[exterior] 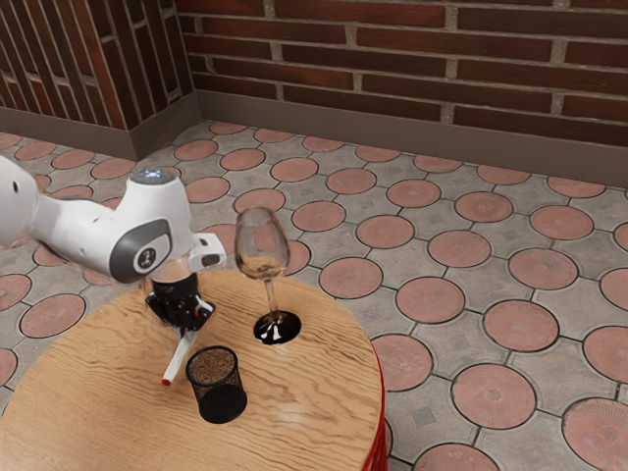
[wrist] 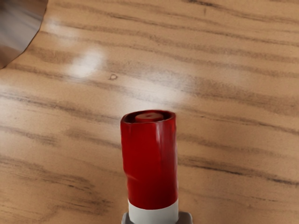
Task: Put the marker into the pen holder.
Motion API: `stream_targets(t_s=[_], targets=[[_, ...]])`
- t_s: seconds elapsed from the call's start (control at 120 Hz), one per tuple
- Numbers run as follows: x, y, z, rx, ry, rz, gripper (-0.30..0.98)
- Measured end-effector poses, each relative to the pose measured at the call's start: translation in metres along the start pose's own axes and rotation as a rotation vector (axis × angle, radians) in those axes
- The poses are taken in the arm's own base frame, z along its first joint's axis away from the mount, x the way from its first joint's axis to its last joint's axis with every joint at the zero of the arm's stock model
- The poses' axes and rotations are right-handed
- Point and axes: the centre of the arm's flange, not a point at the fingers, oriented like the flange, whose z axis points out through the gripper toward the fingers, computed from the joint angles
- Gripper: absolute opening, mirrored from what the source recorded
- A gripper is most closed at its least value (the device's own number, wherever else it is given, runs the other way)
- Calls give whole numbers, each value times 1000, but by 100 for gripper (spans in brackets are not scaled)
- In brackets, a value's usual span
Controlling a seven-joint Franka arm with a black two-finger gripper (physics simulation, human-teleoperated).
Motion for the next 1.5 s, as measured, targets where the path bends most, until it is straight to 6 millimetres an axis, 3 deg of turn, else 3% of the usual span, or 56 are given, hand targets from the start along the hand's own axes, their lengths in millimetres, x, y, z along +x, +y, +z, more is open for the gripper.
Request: stream_targets(t_s=[0.05,0.167,0.242,0.308,0.408,0.508,0.867,1.033,1.317,1.5], targets=[[1,1,-22,2,44,4,-10],[-6,8,-97,-3,191,14,-10],[-24,49,-139,-4,276,85,-10],[-45,75,-152,0,305,128,-10],[-69,82,-136,9,281,131,-10],[-77,82,-122,10,263,116,-10],[-70,102,-100,-9,283,112,-10],[-66,105,-101,-14,320,117,-10],[-79,101,-71,-11,287,108,-10],[-79,98,-77,-22,298,107,29]])
